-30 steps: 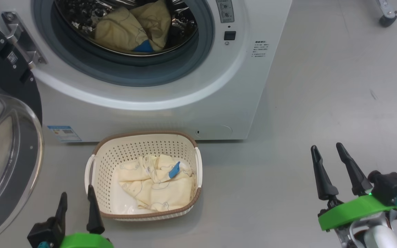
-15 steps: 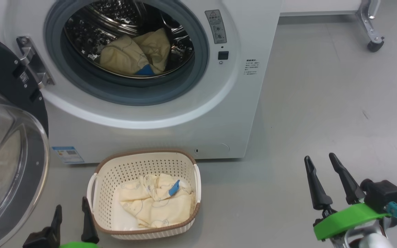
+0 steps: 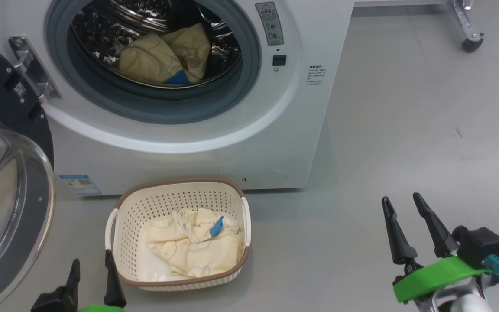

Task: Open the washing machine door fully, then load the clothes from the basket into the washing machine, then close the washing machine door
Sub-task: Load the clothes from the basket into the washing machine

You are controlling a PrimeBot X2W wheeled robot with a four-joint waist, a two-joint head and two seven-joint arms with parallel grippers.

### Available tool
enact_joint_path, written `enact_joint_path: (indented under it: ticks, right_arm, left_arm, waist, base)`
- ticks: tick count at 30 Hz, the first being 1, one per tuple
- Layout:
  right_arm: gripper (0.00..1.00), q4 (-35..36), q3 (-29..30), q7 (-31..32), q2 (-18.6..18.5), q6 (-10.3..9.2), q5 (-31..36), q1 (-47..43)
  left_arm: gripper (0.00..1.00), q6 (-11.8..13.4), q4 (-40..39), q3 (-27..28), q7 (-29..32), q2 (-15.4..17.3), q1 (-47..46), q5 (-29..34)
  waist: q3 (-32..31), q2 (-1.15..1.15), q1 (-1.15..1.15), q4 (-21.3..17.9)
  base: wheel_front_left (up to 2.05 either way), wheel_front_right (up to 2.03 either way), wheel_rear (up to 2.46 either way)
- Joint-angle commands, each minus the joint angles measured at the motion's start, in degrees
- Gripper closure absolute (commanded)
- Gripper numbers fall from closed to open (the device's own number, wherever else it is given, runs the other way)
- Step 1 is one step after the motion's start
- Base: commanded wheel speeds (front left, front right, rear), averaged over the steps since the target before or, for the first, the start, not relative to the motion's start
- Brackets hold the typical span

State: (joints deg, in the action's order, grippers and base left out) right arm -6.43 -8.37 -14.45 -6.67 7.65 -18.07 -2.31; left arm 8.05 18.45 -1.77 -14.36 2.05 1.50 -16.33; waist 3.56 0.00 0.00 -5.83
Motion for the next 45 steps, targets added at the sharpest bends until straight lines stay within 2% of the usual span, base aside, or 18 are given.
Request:
enact_joint_path:
  ticks: [1,8,11,19,26,36,41,45]
  right_arm:
    - [0.00,2.14,-1.01,-0.55,-0.36,-0.16,0.46,2.15]
    - [0.00,2.53,-1.51,-0.55,-0.37,-0.16,0.00,5.40]
    - [0.00,2.72,-1.94,-0.55,-0.20,-0.16,-0.32,7.82]
    - [0.00,2.53,-2.58,-0.55,0.60,-0.16,-0.88,11.29]
    - [0.00,2.69,-3.48,-0.55,1.08,-0.16,-1.23,14.02]
    - [0.00,2.94,-4.47,-0.55,1.43,-0.16,-1.58,17.92]
    - [0.00,2.87,-5.83,-0.55,1.41,-0.16,-1.82,19.85]
    - [0.00,2.76,-6.71,-0.55,1.32,-0.16,-2.01,21.14]
  left_arm:
    - [0.00,-0.36,-1.44,1.71,-0.63,0.83,-2.96,0.34]
    - [0.00,-1.92,1.91,0.11,-0.63,0.83,-7.97,1.06]
    - [0.00,-3.13,5.70,-0.90,-0.63,0.83,-12.02,0.96]
    - [0.00,-5.23,16.15,-1.80,-0.60,0.97,-20.58,0.28]
    - [0.00,-6.55,24.87,-3.20,2.41,1.70,-28.68,0.40]
    - [0.00,-7.62,34.90,-5.11,8.92,2.94,-38.13,0.91]
    - [0.00,-7.44,41.03,-5.60,13.85,3.60,-43.97,0.82]
    - [0.00,-6.29,44.50,-5.56,14.46,4.37,-48.15,0.84]
  waist:
    - [1.35,0.00,0.00,0.05]
    - [7.00,0.00,0.00,-0.56]
    - [11.19,0.00,0.00,-1.33]
    - [17.57,0.00,0.00,-2.97]
    - [22.88,0.00,0.00,-4.55]
    - [29.89,0.00,0.00,-6.54]
    - [33.90,0.00,0.00,-7.63]
    - [37.04,0.00,0.00,-8.76]
  base:
    - [0.00,0.00,0.00]
    - [0.00,0.00,0.00]
    - [0.00,0.00,0.00]
    - [0.00,0.00,0.00]
    - [0.00,0.00,0.00]
    - [0.00,0.00,0.00]
    - [0.00,0.00,0.00]
    - [0.00,0.00,0.00]
